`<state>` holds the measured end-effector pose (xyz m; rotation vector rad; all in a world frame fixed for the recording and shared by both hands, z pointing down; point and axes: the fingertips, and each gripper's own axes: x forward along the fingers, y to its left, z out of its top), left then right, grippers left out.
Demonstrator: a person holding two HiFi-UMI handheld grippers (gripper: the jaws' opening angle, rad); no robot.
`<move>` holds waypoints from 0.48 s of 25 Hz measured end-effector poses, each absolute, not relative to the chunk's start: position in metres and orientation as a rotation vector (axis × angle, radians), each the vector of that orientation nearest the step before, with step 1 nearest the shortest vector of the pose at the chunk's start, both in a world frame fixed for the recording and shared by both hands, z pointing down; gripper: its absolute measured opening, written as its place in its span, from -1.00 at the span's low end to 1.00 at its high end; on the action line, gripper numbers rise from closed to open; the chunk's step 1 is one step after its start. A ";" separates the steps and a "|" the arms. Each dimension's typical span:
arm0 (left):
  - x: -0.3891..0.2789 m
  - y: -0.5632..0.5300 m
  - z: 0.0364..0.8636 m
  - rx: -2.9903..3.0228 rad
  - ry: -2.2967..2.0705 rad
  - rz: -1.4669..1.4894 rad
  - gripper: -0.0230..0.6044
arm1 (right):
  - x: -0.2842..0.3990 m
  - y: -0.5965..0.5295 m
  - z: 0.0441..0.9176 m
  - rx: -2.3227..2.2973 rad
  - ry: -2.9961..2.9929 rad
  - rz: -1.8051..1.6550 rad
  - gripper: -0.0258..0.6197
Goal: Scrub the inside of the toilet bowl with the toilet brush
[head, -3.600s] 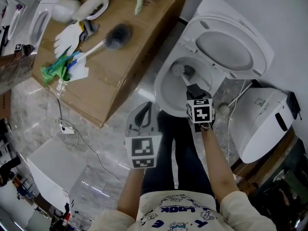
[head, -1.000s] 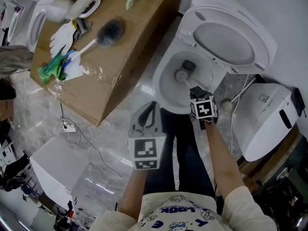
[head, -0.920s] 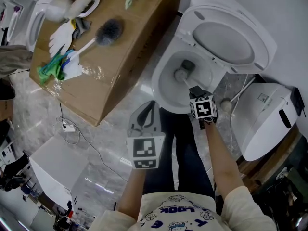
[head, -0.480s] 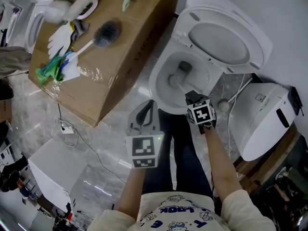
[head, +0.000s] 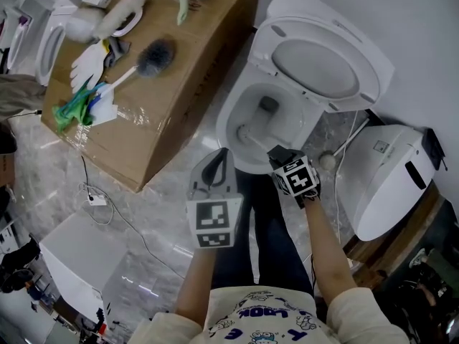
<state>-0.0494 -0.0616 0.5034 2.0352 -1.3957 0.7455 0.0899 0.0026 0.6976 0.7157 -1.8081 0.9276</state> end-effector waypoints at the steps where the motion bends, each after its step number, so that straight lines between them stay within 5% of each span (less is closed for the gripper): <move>1: -0.048 -0.063 0.502 2.040 -1.397 0.741 -0.92 | 0.090 0.004 0.695 0.697 -1.813 0.921 -0.41; 12: -0.044 -0.065 0.494 2.048 -1.407 0.725 -0.92 | 0.100 0.018 0.673 0.452 -1.818 0.760 -0.41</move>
